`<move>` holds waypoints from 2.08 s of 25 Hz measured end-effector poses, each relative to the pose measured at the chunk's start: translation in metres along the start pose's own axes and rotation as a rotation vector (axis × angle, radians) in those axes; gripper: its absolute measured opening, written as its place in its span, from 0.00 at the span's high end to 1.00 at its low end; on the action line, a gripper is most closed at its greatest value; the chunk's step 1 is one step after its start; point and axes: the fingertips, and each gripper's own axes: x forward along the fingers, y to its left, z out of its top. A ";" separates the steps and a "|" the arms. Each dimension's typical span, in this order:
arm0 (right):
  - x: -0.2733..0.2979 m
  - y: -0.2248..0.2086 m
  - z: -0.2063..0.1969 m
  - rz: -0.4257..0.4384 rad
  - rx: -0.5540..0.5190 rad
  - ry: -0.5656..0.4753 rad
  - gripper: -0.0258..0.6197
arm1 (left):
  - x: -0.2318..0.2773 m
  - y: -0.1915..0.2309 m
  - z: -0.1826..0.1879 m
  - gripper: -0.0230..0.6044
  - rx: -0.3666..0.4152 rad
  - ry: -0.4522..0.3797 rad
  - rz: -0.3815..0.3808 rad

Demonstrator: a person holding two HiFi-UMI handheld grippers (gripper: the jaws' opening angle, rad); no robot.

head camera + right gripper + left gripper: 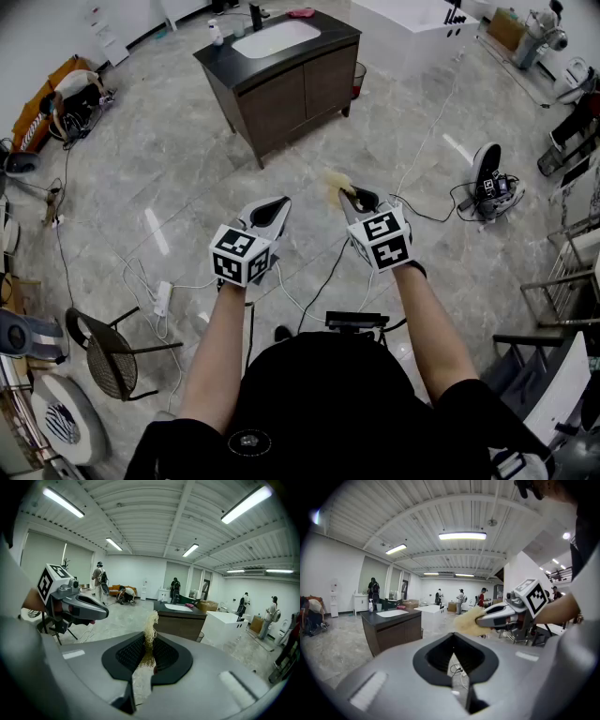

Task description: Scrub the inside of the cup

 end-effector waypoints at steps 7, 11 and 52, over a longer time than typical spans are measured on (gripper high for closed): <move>-0.011 0.002 -0.003 -0.011 0.005 -0.011 0.90 | -0.004 -0.007 -0.002 0.96 -0.011 -0.002 0.002; -0.013 0.003 -0.004 -0.003 0.018 -0.015 0.90 | -0.003 -0.009 -0.003 0.96 -0.013 0.000 0.002; 0.159 -0.073 0.015 0.040 0.107 0.044 0.90 | 0.103 0.162 -0.017 0.96 -0.103 0.073 -0.003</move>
